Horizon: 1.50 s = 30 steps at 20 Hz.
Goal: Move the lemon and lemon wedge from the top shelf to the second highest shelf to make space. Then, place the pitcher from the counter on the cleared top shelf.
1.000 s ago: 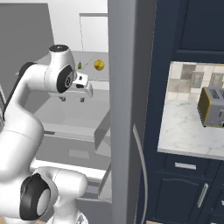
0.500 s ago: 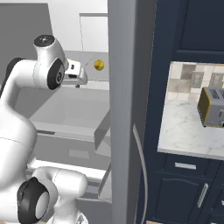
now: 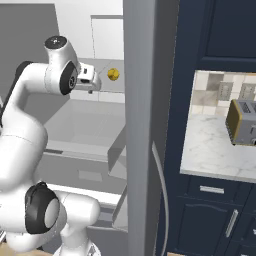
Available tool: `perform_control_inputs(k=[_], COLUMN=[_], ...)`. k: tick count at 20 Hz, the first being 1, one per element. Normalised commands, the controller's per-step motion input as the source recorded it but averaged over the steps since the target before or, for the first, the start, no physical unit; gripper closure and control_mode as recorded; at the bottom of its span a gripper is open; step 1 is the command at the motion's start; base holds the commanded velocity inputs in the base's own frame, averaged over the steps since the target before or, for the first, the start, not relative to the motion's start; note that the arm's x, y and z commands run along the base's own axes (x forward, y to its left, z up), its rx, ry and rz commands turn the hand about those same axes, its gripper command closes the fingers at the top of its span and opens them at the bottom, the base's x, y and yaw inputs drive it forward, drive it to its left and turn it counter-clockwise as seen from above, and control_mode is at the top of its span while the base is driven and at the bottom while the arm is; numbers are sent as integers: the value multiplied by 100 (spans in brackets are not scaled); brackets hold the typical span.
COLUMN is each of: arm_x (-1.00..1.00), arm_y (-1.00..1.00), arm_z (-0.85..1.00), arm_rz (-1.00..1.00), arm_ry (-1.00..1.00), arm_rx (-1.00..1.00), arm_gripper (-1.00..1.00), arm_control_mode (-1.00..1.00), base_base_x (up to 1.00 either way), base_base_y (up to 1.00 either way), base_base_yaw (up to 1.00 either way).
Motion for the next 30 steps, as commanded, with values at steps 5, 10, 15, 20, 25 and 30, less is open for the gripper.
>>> perform_control_inputs(k=[5, 10, 15, 20, 25, 30], arm_x=[85, 79, 68, 61, 60, 63], arm_y=[19, 37, 35, 5, 0, 0], arm_z=[0, -11, -13, -9, -9, -20], arm_rz=[0, 0, 0, 0, 0, 0], arm_ry=[0, 0, 0, 0, 0, 0], arm_rx=[3, 0, 0, 0, 0, 0], arm_gripper=[-100, -100, -100, -100, -100, -100], arm_control_mode=[-100, -100, -100, -100, -100, -100], base_base_x=[0, 0, 0, 0, 0, 0], base_base_y=[0, 0, 0, 0, 0, 0], base_base_yaw=[0, 0, 0, 0, 0, 0])
